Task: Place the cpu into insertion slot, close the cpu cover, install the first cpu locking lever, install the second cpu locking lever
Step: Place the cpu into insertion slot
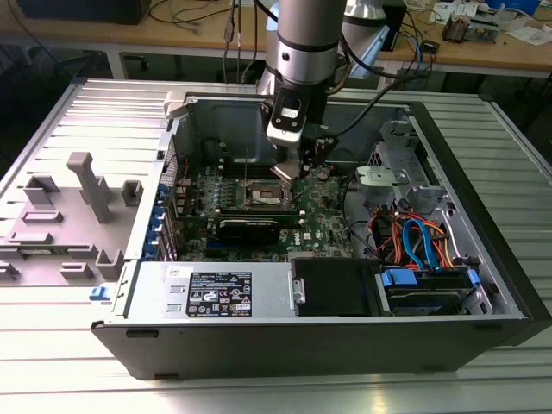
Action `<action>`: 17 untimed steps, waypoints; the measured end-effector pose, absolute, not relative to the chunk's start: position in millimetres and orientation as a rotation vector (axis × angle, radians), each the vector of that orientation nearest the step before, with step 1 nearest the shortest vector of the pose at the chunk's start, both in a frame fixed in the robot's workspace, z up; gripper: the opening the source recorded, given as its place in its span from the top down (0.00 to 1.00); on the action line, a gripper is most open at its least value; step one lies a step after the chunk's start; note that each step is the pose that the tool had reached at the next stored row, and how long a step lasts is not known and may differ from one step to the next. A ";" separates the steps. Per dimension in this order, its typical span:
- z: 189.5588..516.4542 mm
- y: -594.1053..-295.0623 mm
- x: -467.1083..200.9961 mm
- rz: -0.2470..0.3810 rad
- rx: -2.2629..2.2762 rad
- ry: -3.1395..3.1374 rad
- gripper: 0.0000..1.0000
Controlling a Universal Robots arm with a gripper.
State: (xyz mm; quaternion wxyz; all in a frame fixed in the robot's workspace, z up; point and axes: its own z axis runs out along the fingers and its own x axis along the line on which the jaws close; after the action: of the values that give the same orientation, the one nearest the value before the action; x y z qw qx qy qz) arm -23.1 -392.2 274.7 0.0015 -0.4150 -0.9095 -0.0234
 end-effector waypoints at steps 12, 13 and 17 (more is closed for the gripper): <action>272.0 -392.2 -23.1 -0.073 -1.444 -2.788 0.46; 272.0 -392.2 -23.1 -0.073 -1.444 -2.788 0.46; 272.0 -392.2 -23.1 -0.073 -1.444 -2.788 0.46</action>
State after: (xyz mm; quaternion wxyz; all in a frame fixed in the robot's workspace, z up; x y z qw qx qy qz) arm -23.1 -392.2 272.0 0.0006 -0.4597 -0.8877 -0.0233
